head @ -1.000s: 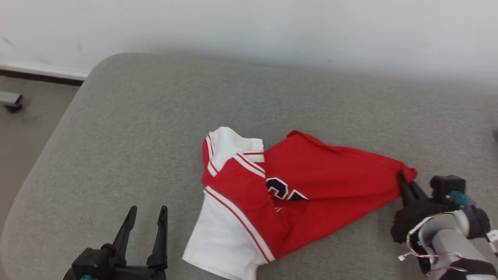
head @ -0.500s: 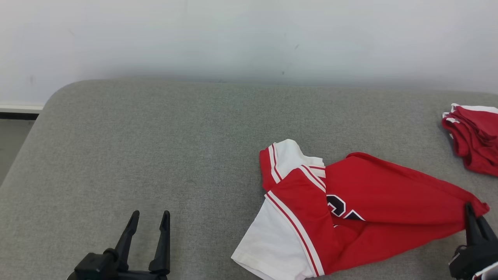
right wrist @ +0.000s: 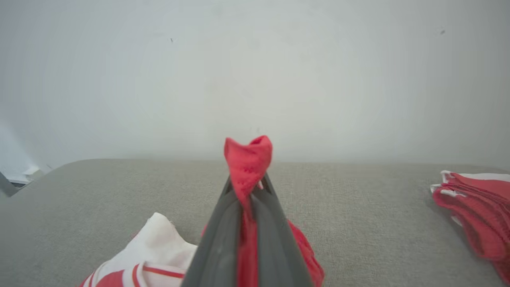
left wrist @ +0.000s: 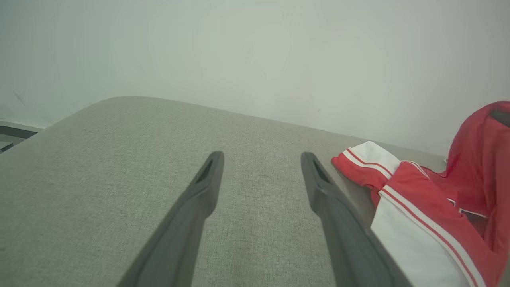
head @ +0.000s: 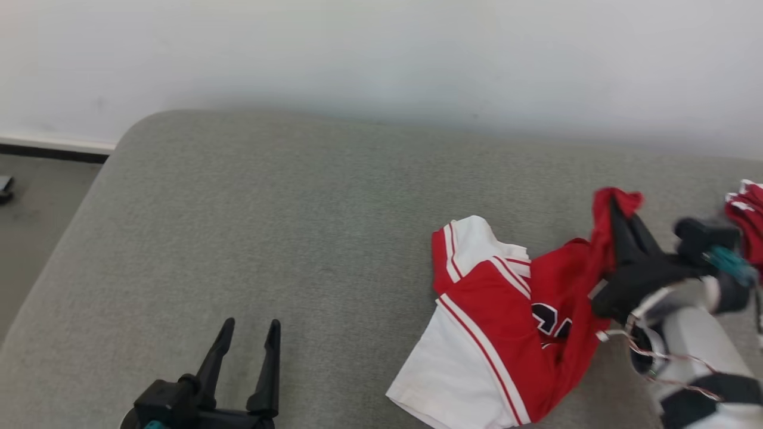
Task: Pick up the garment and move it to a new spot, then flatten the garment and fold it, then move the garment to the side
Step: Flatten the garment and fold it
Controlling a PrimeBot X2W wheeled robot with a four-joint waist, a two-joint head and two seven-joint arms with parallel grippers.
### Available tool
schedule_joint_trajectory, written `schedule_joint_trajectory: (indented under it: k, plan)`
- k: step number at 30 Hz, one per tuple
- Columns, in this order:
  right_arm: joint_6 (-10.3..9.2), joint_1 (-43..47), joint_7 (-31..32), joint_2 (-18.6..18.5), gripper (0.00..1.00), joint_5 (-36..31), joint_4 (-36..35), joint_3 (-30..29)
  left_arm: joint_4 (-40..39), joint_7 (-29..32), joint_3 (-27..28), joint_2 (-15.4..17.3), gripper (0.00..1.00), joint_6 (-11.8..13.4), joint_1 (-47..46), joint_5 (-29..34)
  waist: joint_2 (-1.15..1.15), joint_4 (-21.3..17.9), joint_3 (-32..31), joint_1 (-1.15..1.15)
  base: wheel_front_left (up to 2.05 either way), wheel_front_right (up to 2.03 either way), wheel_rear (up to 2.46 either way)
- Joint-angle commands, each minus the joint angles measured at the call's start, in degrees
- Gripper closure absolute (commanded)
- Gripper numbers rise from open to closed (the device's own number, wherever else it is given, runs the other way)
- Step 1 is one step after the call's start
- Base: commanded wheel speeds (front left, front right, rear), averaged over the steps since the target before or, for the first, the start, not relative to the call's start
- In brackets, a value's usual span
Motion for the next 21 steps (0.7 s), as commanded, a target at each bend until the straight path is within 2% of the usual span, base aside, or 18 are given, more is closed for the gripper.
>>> schedule_joint_trajectory:
  k: [1, 4, 5, 6, 10, 13, 17, 21]
  plan:
    - [-0.16, -1.3, -0.1, 0.8, 1.0, -0.9, 1.3, 0.6, 0.2, 0.0, -0.4, 0.0, 0.0, 0.1, -0.6, -0.7, 0.0, 2.2, 0.5, 0.0, 0.0, 0.0, 0.0]
    - [-0.16, -5.5, -0.8, 3.1, 1.0, -2.8, 7.7, 2.7, 0.4, 0.0, -1.4, 0.0, 0.0, 0.1, -0.7, -1.0, 0.0, 3.7, 0.9, 0.0, 0.0, 0.0, 0.0]
    - [-0.16, -6.6, -1.0, 3.4, 0.22, -3.4, 9.8, 3.4, 0.5, 0.0, -1.8, 0.0, 0.0, 0.1, -0.8, -0.9, 0.0, 4.1, 0.9, 0.0, 0.0, 0.0, 0.0]
    - [-0.16, -7.6, -1.5, 4.0, 0.0, -3.8, 12.0, 4.0, 0.6, 0.0, -2.2, 0.0, 0.0, 0.1, -0.8, -1.0, 0.0, 4.4, 0.9, 0.0, 0.0, 0.0, 0.0]
    - [-0.16, -9.5, -4.7, 5.2, 0.0, -4.1, 17.6, 6.4, 0.6, 0.0, -2.2, 0.0, 0.0, 0.4, -0.5, -1.3, 0.0, 4.1, 0.8, 0.0, 0.0, 0.0, 0.0]
    - [-0.16, -9.4, -7.0, 4.8, 0.0, -3.2, 18.3, 8.2, 0.5, 0.0, -1.5, 0.0, 0.0, 0.4, 0.4, -0.7, 0.0, 2.3, 0.3, 0.0, 0.0, 0.0, 0.0]
    - [-0.16, -7.0, -8.4, 3.1, 0.0, -1.4, 14.3, 8.7, 0.2, 0.0, -0.5, 0.0, 0.0, 0.4, 1.0, 0.2, 0.0, -0.6, -0.6, 0.0, 0.0, 0.0, 0.0]
    - [-0.16, -1.5, -8.4, 0.6, 0.0, -1.2, 4.7, 6.9, -0.3, 0.0, 0.6, 0.0, 0.0, 0.3, 1.2, 0.8, 0.0, -3.4, -1.1, 0.0, 0.0, 0.0, 0.0]
